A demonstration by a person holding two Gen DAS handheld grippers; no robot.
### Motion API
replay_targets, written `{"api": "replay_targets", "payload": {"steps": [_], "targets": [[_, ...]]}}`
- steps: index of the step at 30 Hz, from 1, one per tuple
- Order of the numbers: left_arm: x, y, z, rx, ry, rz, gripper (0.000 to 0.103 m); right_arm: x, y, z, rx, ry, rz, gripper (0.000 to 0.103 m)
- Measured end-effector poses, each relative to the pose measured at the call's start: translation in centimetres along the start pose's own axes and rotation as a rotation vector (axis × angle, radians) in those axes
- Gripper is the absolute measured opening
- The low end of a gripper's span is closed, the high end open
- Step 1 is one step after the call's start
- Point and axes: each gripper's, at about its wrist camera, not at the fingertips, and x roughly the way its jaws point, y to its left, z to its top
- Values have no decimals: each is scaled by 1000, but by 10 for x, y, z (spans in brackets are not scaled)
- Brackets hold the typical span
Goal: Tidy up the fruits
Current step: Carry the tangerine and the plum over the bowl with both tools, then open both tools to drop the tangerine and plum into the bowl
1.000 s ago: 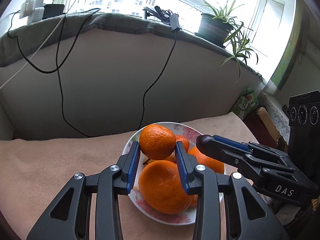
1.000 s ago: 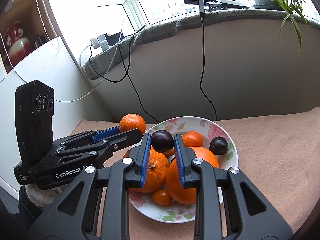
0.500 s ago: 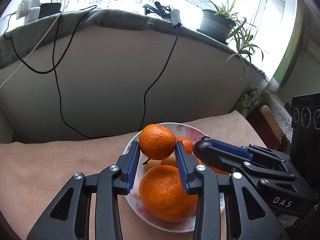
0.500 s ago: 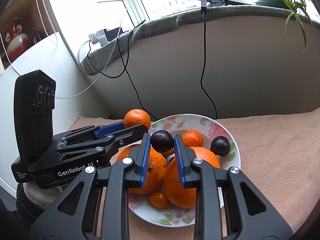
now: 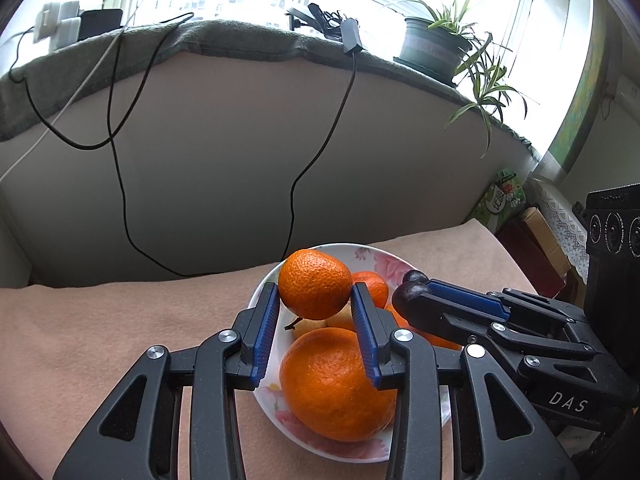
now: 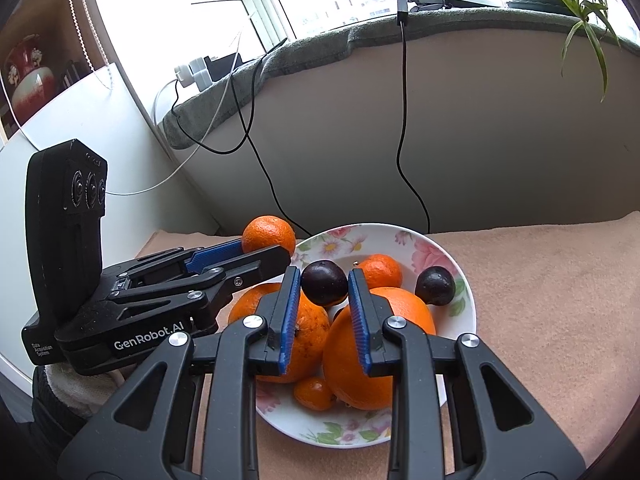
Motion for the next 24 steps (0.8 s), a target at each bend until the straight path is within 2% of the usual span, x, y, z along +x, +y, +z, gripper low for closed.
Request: {"api": "replay_targets", "payload": {"steps": [2, 6, 8, 9, 10, 14, 16, 18, 22, 23, 24], "targets": [[-1, 0, 0, 1, -4, -1, 42, 0, -1, 0, 5, 2, 3, 26], [-3, -1, 1, 8, -10, 2, 43, -1, -1, -2, 1, 1, 0, 27], [-3, 0, 2, 4, -12, 2, 43, -3, -1, -2, 3, -4, -1, 34], [-4, 1, 2, 4, -12, 3, 43, -5, -1, -2, 5, -10, -4, 43], [-4, 1, 1, 4, -12, 3, 43, -6, -1, -2, 6, -15, -5, 47], [-6, 2, 0, 3, -12, 7, 43, -9, -2, -3, 9, -16, -7, 49], [-7, 2, 0, 2, -14, 10, 48, -10, -2, -3, 9, -17, -15, 58], [-9, 1, -1, 2, -17, 9, 49, -13, -3, -3, 11, -25, -19, 64], [-12, -1, -1, 6, -22, 12, 49, -19, -2, -4, 13, -32, -23, 66], [-13, -1, 0, 8, -23, 12, 51, -20, -2, -4, 13, -34, -26, 67], [-14, -2, 0, 9, -25, 12, 57, -21, -2, -5, 13, -36, -28, 69]]}}
